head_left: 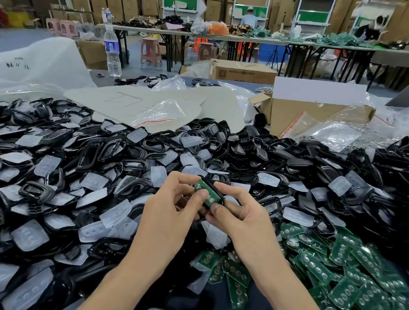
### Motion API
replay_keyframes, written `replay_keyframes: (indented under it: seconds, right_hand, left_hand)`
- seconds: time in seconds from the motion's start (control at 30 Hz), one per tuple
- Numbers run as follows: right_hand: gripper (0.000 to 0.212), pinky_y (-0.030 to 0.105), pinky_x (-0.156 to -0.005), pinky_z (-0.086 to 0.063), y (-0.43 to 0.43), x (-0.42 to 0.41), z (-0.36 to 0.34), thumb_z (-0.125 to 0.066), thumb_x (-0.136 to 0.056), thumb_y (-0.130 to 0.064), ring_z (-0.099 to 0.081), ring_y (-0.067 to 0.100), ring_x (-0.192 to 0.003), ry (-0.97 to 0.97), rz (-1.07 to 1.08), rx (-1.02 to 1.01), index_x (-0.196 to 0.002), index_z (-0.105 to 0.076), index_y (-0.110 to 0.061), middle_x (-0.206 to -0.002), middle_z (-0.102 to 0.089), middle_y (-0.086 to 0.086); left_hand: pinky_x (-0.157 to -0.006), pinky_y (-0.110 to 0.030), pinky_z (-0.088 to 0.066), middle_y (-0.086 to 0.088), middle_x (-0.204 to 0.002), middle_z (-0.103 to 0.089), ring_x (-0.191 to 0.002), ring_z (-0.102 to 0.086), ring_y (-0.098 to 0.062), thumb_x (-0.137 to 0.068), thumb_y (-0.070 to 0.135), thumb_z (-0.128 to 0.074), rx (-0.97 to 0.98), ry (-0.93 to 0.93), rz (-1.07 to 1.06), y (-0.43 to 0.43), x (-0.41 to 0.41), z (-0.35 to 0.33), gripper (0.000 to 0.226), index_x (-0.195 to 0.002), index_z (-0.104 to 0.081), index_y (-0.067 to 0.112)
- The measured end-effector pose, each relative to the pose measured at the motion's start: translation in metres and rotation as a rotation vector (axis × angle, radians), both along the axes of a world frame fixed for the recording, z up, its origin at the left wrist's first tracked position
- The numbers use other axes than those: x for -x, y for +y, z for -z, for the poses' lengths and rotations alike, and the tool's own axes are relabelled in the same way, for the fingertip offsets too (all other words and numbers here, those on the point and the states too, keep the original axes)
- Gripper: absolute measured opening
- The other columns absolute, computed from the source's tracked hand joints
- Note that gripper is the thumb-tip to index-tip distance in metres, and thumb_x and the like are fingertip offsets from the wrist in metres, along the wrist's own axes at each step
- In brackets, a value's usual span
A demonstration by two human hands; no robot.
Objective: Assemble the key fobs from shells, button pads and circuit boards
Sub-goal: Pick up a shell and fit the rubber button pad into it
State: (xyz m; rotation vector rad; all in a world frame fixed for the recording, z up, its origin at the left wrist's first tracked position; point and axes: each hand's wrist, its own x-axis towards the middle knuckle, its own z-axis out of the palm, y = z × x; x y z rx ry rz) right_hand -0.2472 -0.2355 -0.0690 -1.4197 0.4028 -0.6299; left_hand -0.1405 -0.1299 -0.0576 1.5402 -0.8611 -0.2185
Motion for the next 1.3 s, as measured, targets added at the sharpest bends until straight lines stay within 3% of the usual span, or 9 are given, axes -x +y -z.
replay_keyframes:
  seconds: [0.07,0.2,0.3,0.57,0.63,0.83,1.3]
  right_hand:
    - [0.031,0.018,-0.085,-0.056,0.0002,-0.0007,0.0005,-0.059,-0.1,-0.002,-0.076,0.015,-0.096,0.005,0.002,0.004,-0.12,-0.065,-0.025,-0.095,-0.079,-0.001]
    - [0.03,0.018,-0.085,-0.056,0.0001,-0.001,-0.0003,-0.06,-0.099,-0.003,-0.075,0.014,-0.095,-0.001,0.015,0.013,-0.118,-0.065,-0.026,-0.098,-0.079,-0.001]
    - [0.029,0.016,-0.083,-0.056,0.0004,-0.0001,-0.0017,-0.06,-0.099,-0.002,-0.076,0.014,-0.094,-0.015,0.001,0.004,-0.119,-0.065,-0.023,-0.096,-0.079,-0.001]
    - [0.029,0.017,-0.082,-0.056,0.0018,0.0005,-0.005,-0.062,-0.098,-0.001,-0.076,0.014,-0.094,-0.021,-0.015,-0.024,-0.119,-0.065,-0.021,-0.096,-0.079,-0.002]
    - [0.029,0.017,-0.081,-0.056,0.0021,0.0005,-0.0059,-0.065,-0.097,-0.002,-0.076,0.016,-0.093,-0.029,-0.019,-0.034,-0.119,-0.065,-0.02,-0.097,-0.079,-0.001]
    - [0.027,0.018,-0.079,-0.057,0.0018,0.0007,-0.0057,-0.066,-0.096,-0.003,-0.077,0.017,-0.091,-0.043,-0.013,-0.053,-0.118,-0.065,-0.018,-0.099,-0.079,0.001]
    - [0.027,0.02,-0.081,-0.057,0.0013,0.0014,-0.0063,-0.068,-0.095,-0.003,-0.077,0.019,-0.091,-0.062,-0.016,-0.096,-0.117,-0.067,-0.017,-0.101,-0.079,0.006]
  left_hand:
    - [-0.072,-0.033,-0.056,0.016,-0.089,-0.07,-0.076,-0.069,-0.011,-0.096,0.029,-0.067,-0.013,-0.017,-0.008,0.0002,0.0003,0.0012,0.025,-0.096,-0.055,0.051]
    - [-0.073,-0.012,-0.049,0.026,-0.101,-0.063,-0.091,-0.064,0.0,-0.094,0.033,-0.068,-0.016,-0.093,-0.05,0.0007,0.0014,0.0013,0.021,-0.099,-0.055,0.049]
    - [-0.072,-0.007,-0.046,0.028,-0.106,-0.05,-0.096,-0.06,0.004,-0.092,0.032,-0.07,-0.012,-0.136,-0.089,-0.0001,0.0001,0.0008,0.017,-0.099,-0.058,0.042]
    - [-0.071,-0.01,-0.047,0.018,-0.098,-0.065,-0.092,-0.063,0.004,-0.094,0.032,-0.068,-0.02,-0.07,-0.083,0.0001,0.0005,0.0032,0.016,-0.099,-0.056,0.041]
    - [-0.069,-0.011,-0.047,0.024,-0.097,-0.065,-0.089,-0.065,0.001,-0.094,0.034,-0.068,-0.025,-0.047,-0.078,0.0001,0.0005,0.0034,0.015,-0.1,-0.056,0.041]
    - [-0.068,-0.01,-0.047,0.012,-0.095,-0.069,-0.084,-0.067,-0.002,-0.094,0.033,-0.068,-0.025,-0.026,-0.081,-0.0008,0.0024,0.0024,0.015,-0.101,-0.056,0.039]
    - [-0.064,-0.013,-0.046,0.008,-0.084,-0.069,-0.078,-0.067,-0.008,-0.093,0.036,-0.068,-0.015,0.026,-0.074,-0.0008,0.0035,0.003,0.017,-0.104,-0.056,0.04]
